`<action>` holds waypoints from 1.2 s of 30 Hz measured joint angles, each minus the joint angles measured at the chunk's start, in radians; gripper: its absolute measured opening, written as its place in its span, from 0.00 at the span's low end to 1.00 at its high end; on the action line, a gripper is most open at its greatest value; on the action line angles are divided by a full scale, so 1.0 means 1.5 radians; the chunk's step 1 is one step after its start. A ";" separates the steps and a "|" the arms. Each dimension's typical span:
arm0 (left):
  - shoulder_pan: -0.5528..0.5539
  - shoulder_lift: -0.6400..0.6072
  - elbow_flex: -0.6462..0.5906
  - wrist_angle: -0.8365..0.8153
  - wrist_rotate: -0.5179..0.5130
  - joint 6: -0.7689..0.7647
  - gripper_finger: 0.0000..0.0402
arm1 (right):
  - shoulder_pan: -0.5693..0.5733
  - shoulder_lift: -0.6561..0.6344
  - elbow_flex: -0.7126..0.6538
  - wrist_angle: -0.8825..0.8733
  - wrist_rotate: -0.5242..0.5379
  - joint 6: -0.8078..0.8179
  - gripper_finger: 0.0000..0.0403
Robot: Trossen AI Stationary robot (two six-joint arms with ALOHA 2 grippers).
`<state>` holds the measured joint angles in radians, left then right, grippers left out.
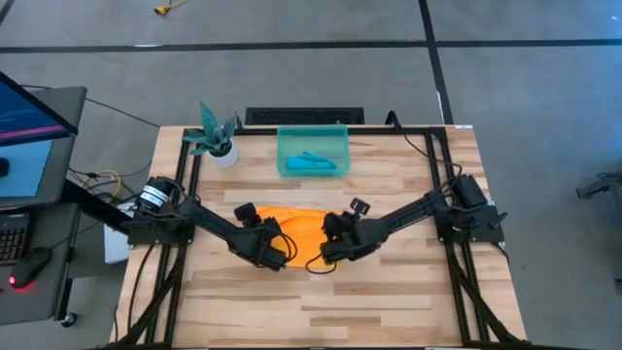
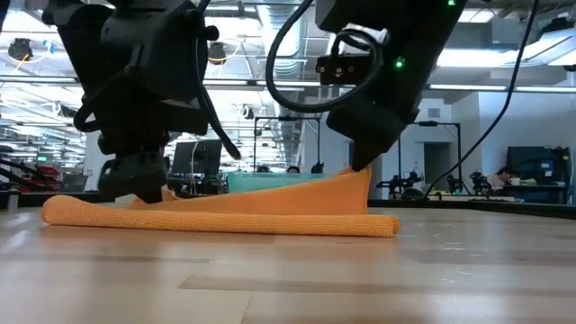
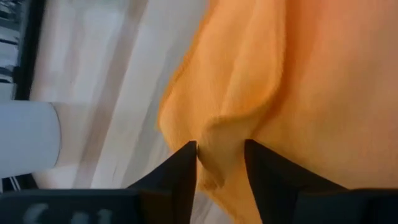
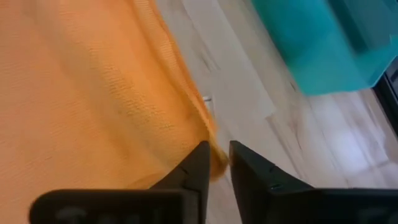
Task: Roll microfiber towels into tight, uniform cylinder then place into a basket
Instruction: Roll the orange microfiber cloth
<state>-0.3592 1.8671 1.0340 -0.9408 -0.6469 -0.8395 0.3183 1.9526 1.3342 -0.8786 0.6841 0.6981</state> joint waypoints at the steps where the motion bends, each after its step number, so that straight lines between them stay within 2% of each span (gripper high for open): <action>1: 0.000 0.000 0.000 -0.004 0.009 0.003 0.33 | -0.002 0.000 0.000 -0.001 -0.002 0.000 0.21; 5: -0.001 0.000 0.011 -0.036 0.007 -0.004 0.35 | -0.012 0.000 0.000 -0.002 -0.002 -0.001 0.30; 9: -0.014 0.000 0.043 -0.115 -0.018 -0.035 0.34 | -0.025 0.000 0.000 -0.004 -0.003 -0.008 0.41; 15: -0.067 0.000 0.089 -0.230 -0.068 -0.128 0.34 | -0.049 0.000 0.000 -0.008 -0.005 -0.090 0.50; 22: -0.116 -0.001 0.083 -0.214 -0.108 -0.155 0.34 | -0.064 0.000 0.000 -0.110 -0.014 -0.073 0.46; 30: -0.095 -0.007 0.020 -0.197 -0.115 -0.192 0.34 | -0.020 -0.025 0.000 -0.381 0.018 0.155 0.37; 33: -0.082 -0.027 -0.011 -0.192 -0.091 -0.206 0.34 | 0.015 -0.054 0.000 -0.446 0.039 0.231 0.35; 36: -0.078 -0.068 -0.046 -0.152 -0.082 -0.211 0.34 | 0.054 -0.090 0.000 -0.460 0.062 0.280 0.32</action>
<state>-0.4767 1.7656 0.9646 -1.1690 -0.7692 -1.1554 0.3990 1.8177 1.3342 -1.5692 0.7777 1.1187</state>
